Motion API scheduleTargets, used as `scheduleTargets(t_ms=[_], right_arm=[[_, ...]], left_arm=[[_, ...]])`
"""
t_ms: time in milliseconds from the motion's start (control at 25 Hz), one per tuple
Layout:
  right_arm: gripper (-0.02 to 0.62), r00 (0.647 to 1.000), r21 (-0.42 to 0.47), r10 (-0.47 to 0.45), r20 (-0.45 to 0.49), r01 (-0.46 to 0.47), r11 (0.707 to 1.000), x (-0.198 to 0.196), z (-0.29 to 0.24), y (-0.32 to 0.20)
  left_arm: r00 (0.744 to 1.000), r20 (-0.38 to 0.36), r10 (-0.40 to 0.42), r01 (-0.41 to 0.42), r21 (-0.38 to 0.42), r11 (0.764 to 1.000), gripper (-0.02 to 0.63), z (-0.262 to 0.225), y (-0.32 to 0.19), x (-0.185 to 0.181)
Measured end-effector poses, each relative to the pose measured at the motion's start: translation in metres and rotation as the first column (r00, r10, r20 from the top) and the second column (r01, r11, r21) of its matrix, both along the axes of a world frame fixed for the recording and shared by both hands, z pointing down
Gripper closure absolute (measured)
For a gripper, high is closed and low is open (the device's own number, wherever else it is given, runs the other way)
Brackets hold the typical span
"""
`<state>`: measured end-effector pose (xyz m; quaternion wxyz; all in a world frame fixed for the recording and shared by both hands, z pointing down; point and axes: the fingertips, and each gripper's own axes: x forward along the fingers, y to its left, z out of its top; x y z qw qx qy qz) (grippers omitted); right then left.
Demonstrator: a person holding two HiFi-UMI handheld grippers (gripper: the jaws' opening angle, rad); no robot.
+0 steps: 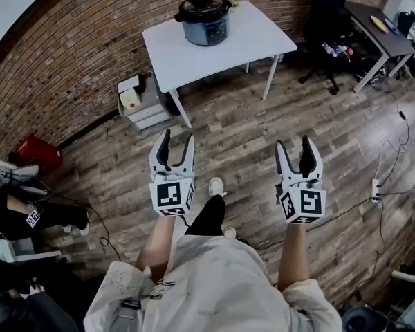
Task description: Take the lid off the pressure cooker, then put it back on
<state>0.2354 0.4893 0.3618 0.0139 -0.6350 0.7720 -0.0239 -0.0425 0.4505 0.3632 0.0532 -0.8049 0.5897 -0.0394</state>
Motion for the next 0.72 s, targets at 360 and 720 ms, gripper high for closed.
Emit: scheduleTargets(t_ms=[360, 720], right_arm=[[0.285, 0.998, -0.031, -0.048, -0.032, 0.047, 0.998, -0.029, -0.001, -0.121], [0.284, 0.994, -0.078, -0.092, -0.057, 0.088, 0.993, -0.073, 0.003, -0.243]], left_arm=[[0.999, -0.007, -0.032, 0.032, -0.013, 0.999, 0.359, 0.004, -0.114, -0.027], [0.997, -0.025, -0.068, 0.067, -0.046, 0.997, 0.359, 0.010, -0.227, -0.071]])
